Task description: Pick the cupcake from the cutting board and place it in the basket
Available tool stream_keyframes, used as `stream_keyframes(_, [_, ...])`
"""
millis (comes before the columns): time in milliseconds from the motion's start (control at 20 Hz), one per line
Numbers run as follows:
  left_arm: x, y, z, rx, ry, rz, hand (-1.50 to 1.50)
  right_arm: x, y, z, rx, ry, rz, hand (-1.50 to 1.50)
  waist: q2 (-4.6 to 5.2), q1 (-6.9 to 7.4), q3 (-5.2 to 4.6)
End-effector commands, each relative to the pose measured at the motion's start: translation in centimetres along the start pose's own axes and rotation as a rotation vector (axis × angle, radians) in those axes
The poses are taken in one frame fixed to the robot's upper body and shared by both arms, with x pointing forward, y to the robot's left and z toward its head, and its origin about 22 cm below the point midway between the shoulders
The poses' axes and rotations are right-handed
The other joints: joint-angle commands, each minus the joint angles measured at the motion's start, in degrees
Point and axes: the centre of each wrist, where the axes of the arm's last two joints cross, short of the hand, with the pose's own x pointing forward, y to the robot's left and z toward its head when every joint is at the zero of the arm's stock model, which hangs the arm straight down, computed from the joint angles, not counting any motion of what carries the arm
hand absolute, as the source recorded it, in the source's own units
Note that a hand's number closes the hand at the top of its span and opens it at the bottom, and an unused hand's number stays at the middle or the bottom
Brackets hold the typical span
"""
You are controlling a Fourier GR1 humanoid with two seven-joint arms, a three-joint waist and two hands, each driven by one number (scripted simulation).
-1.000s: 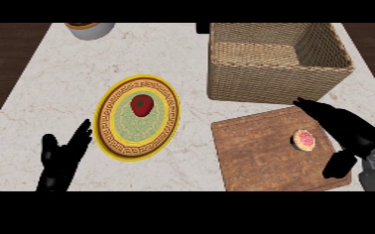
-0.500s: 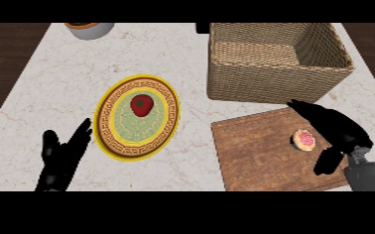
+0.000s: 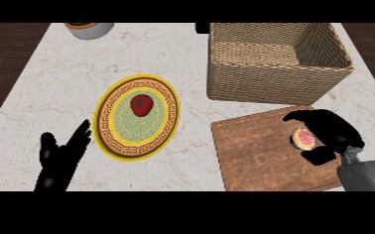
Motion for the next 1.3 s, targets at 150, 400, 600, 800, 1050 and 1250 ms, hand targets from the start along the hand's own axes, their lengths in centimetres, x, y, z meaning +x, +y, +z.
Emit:
stream_keyframes(150, [0.0, -0.4, 2.2, 0.003, 0.048, -0.003, 0.0, -2.3, 2.2, -0.4, -0.055, -0.037, 0.131, 1.5, 0.27, 0.49, -0.28])
stream_keyframes(400, [-0.1, 0.5, -1.3, -0.002, 0.04, -0.017, 0.0, -0.9, 0.4, -1.9, -0.068, -0.055, 0.146, 1.5, 0.32, 0.01, -0.34])
stream_keyframes(600, [-0.9, -1.2, -0.1, -0.004, 0.037, -0.009, 0.0, 16.8, 2.9, -3.7, -0.078, 0.001, 0.084, 1.5, 0.22, 1.46, -0.52])
stream_keyframes(800, [-1.0, -2.9, -0.3, -0.049, 0.04, -0.028, 0.0, 21.7, 2.8, -3.6, -0.118, 0.089, 0.07, 1.5, 0.55, 3.34, -0.4])
stream_keyframes(1050, [0.0, -1.4, -1.2, -0.045, 0.031, -0.025, 0.0, 26.3, 1.0, -2.5, -0.281, 0.139, -0.05, 1.5, 0.68, 3.85, -0.33])
stream_keyframes(1250, [-0.4, -2.1, -0.7, -0.051, 0.034, -0.016, 0.0, 25.3, -4.0, 0.4, -0.504, 0.02, -0.551, 1.5, 0.28, 3.42, 0.01])
